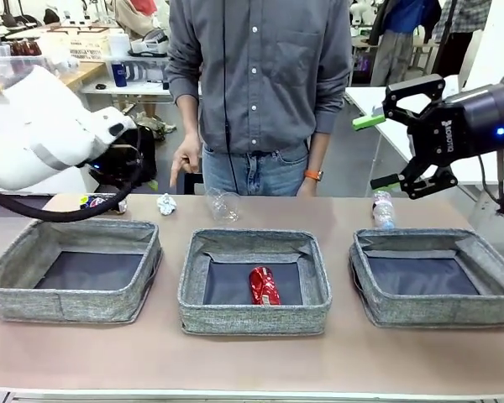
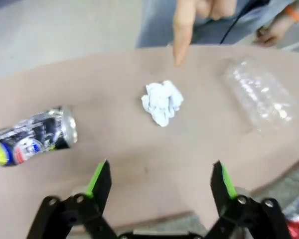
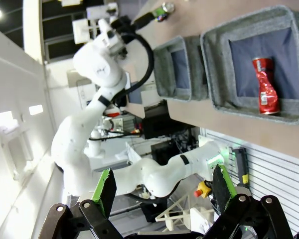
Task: Sort the waste into the appropriate baskets.
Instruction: Pick up the waste item pointed out by the person.
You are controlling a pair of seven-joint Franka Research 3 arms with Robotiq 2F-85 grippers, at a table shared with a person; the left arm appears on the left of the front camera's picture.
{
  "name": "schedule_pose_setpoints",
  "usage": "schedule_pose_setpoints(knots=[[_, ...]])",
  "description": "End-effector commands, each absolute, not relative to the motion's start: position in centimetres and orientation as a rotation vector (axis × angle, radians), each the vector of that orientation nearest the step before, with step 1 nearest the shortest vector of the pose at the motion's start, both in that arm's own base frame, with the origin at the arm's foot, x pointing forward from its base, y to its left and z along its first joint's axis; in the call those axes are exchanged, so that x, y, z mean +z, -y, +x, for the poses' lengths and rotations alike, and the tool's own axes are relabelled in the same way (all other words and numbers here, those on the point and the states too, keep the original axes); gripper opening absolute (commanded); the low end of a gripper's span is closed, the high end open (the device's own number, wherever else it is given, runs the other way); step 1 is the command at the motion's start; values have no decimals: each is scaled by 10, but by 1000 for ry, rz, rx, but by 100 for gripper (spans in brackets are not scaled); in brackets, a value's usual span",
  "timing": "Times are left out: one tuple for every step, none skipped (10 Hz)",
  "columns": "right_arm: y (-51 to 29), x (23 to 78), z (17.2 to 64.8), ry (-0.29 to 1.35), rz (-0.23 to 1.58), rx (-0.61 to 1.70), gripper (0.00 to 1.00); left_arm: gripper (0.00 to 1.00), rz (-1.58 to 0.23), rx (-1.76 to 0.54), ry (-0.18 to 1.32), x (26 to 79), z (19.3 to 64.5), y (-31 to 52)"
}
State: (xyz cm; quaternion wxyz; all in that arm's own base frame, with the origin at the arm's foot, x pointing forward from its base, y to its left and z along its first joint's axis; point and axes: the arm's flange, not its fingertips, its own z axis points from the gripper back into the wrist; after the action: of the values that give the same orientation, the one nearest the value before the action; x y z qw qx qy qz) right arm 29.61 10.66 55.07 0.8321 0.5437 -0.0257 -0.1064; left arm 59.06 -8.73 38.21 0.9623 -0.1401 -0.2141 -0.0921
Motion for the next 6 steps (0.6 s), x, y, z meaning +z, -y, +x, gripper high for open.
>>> schedule_pose_setpoints(knots=[[-108,551,298,69,1181,-205,100,100,-347,-142,326,388,637,96],[-108,551,298,69,1181,-205,100,100,-369,-122,294,376,651,99],[-108,551,298,69,1181,-205,100,100,-383,-112,258,371,661,114],[-108,551,298,69,1181,-205,100,100,-375,-106,233,362,671,120],[-108,551,298,69,1181,-205,100,100,-369,-93,206,354,680,124],[-108,551,298,69,1181,-205,100,100,-353,-85,200,346,687,125]])
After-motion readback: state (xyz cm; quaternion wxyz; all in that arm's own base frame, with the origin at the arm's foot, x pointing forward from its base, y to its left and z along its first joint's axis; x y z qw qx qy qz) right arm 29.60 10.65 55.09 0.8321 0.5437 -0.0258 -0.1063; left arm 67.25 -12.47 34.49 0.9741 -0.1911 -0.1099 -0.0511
